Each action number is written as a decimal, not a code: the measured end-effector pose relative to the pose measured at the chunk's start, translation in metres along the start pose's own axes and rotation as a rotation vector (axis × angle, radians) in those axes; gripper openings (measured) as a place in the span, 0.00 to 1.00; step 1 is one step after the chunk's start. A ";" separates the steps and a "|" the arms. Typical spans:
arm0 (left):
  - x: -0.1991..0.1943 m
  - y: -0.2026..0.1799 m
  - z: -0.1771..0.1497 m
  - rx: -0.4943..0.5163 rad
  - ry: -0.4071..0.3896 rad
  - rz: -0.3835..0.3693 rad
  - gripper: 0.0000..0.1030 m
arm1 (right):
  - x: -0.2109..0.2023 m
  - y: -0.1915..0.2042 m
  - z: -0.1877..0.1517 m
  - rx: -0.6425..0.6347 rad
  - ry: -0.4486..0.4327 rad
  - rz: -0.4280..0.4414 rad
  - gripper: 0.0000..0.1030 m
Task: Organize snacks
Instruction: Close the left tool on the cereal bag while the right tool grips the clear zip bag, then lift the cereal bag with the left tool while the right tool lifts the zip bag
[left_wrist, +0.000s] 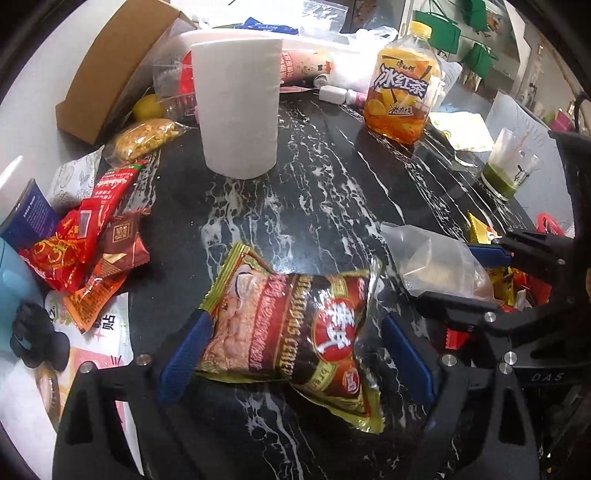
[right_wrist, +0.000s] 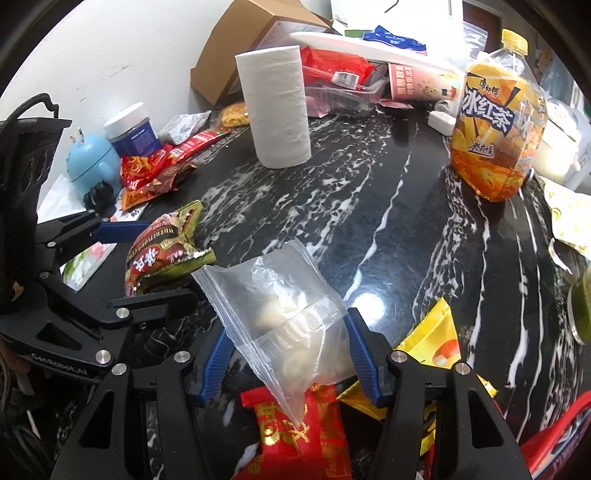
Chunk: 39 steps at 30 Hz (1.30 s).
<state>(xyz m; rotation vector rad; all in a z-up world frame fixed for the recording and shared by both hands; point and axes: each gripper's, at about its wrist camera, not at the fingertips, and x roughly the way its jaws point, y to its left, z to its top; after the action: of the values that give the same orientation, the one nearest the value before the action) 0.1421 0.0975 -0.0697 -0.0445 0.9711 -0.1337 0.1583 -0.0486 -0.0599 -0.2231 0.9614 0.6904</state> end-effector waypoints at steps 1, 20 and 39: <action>0.000 0.001 -0.001 -0.004 -0.005 0.000 0.91 | 0.000 0.000 0.000 0.000 0.000 0.001 0.57; -0.059 -0.005 -0.044 -0.062 -0.073 -0.002 0.59 | -0.033 0.044 -0.014 -0.065 -0.050 0.043 0.57; -0.056 -0.006 -0.070 -0.091 -0.007 0.040 0.65 | -0.057 0.070 -0.060 -0.064 -0.042 0.042 0.57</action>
<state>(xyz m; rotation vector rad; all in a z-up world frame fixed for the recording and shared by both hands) 0.0526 0.1010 -0.0628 -0.1094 0.9697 -0.0521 0.0516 -0.0483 -0.0394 -0.2447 0.9066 0.7624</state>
